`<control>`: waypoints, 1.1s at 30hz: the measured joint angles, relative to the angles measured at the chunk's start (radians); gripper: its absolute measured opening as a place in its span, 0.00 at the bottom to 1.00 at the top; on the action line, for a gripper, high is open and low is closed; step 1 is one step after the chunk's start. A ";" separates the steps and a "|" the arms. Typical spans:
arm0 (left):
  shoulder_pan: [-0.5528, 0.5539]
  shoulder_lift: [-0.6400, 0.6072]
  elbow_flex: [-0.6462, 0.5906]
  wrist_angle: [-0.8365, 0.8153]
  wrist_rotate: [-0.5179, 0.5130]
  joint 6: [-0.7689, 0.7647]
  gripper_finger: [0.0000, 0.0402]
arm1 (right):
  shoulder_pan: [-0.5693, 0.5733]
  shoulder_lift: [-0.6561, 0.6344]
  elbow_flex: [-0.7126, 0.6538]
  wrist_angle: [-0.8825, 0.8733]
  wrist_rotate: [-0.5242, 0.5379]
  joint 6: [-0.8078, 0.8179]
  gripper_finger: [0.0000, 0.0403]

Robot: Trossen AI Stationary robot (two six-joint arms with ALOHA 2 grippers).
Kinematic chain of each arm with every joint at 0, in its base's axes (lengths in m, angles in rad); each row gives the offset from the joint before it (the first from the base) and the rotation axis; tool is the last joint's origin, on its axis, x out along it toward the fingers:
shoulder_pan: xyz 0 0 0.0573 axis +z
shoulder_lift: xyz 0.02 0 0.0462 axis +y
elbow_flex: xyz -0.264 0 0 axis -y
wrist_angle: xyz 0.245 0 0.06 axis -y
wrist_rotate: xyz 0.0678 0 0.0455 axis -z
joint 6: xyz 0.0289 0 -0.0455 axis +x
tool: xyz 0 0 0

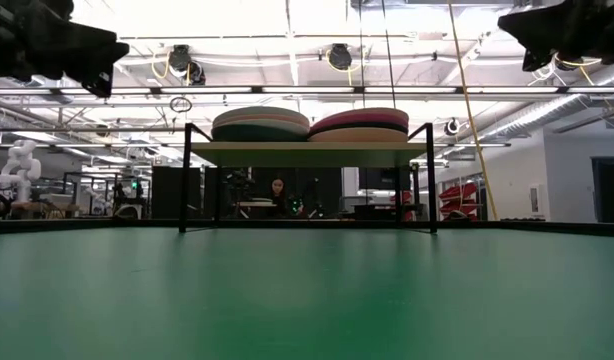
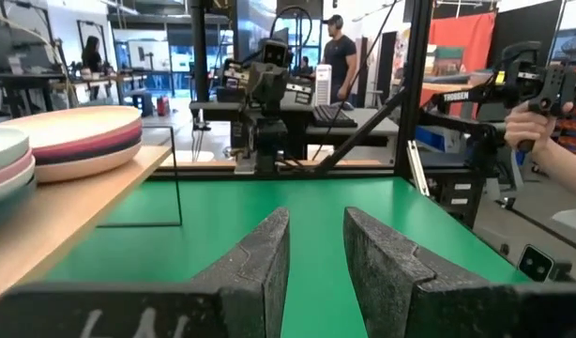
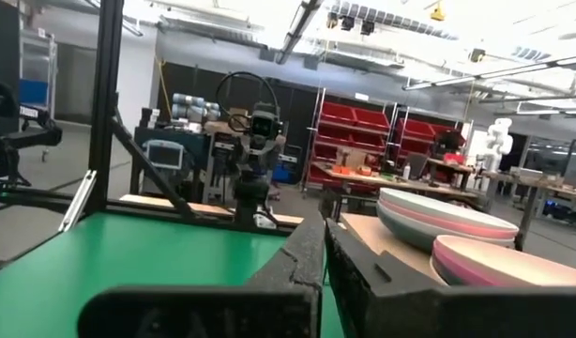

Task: Place and stack plates onto a shelf
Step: Return to Home Position

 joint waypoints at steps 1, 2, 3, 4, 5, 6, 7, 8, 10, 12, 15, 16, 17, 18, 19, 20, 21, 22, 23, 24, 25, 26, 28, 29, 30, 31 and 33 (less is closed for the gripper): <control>0.000 0.000 -0.001 0.005 0.000 0.004 0.27 | 0.000 0.000 -0.004 0.001 0.000 0.000 0.00; 0.000 0.000 -0.002 0.008 0.000 0.007 0.27 | 0.000 0.000 -0.009 0.001 0.001 0.000 0.00; 0.000 0.000 -0.002 0.007 0.000 0.010 0.27 | 0.000 0.000 -0.016 0.000 0.001 0.000 0.00; 0.000 0.000 -0.002 0.007 0.000 0.010 0.27 | 0.000 0.000 -0.023 -0.001 0.001 0.000 0.00; 0.000 0.000 -0.002 0.007 0.000 0.010 0.27 | 0.000 0.000 -0.030 -0.001 0.001 0.001 0.00; 0.000 0.000 -0.002 0.007 0.000 0.011 0.27 | 0.000 0.000 -0.038 0.001 0.001 0.005 0.00; 0.000 0.000 -0.002 0.006 0.000 0.011 0.27 | 0.000 0.000 -0.047 0.009 0.004 0.011 0.00; 0.000 0.000 -0.003 0.006 0.000 0.011 0.27 | 0.000 0.000 -0.055 0.015 0.006 0.016 0.00; 0.000 0.000 -0.020 0.029 0.000 0.004 0.27 | 0.000 0.000 -0.064 0.023 0.008 0.019 0.00; 0.000 0.000 -0.047 0.054 0.000 -0.011 0.27 | 0.000 0.000 -0.066 0.027 0.008 0.019 0.00; 0.000 0.000 -0.103 0.142 0.000 -0.018 0.27 | 0.000 0.000 -0.066 0.029 0.008 0.019 0.00; 0.000 0.000 -0.126 0.181 0.000 -0.019 0.27 | 0.000 0.000 -0.066 0.029 0.008 0.019 0.00; 0.000 0.000 -0.144 0.207 0.000 -0.020 0.27 | 0.000 0.000 -0.066 0.029 0.008 0.019 0.00; 0.000 0.001 -0.146 0.201 -0.003 -0.023 0.27 | 0.000 0.000 -0.066 0.029 0.007 0.019 0.00; 0.000 0.002 -0.146 0.203 -0.004 -0.025 0.27 | 0.000 0.000 -0.066 0.028 0.008 0.021 0.00; 0.000 0.002 -0.146 0.204 -0.003 -0.029 0.27 | 0.000 0.000 -0.066 0.028 0.008 0.023 0.00; 0.000 0.002 -0.146 0.202 -0.003 -0.043 0.27 | 0.000 0.000 -0.066 0.028 0.007 0.023 0.00; 0.000 0.002 -0.146 0.193 0.000 -0.061 0.27 | 0.000 0.000 -0.066 0.027 0.008 0.023 0.00; 0.000 0.002 -0.146 0.181 0.001 -0.079 0.27 | 0.000 0.000 -0.066 0.027 0.007 0.022 0.00; 0.000 0.002 -0.146 0.162 0.001 -0.091 0.27 | 0.000 0.000 -0.066 0.027 0.008 0.022 0.00; 0.000 0.003 -0.146 0.154 -0.003 -0.101 0.27 | 0.000 0.000 -0.066 0.027 0.008 0.020 0.00; 0.000 0.004 -0.146 0.155 -0.004 -0.107 0.27 | 0.000 0.000 -0.066 0.027 0.008 0.017 0.00; 0.000 0.003 -0.146 0.155 -0.003 -0.112 0.26 | 0.000 0.000 -0.066 0.027 0.008 0.016 0.00; -0.001 0.002 -0.146 0.155 0.001 -0.099 0.25 | 0.000 0.000 -0.066 0.027 0.007 0.016 0.00; -0.003 0.002 -0.146 0.156 0.007 -0.079 0.22 | 0.000 0.000 -0.066 0.027 0.008 0.016 0.00; -0.006 0.002 -0.146 0.155 0.007 -0.060 0.19 | 0.000 0.000 -0.066 0.028 0.008 0.017 0.00; -0.007 0.002 -0.145 0.155 0.007 -0.027 0.09 | 0.000 0.000 -0.066 0.029 0.008 0.017 0.00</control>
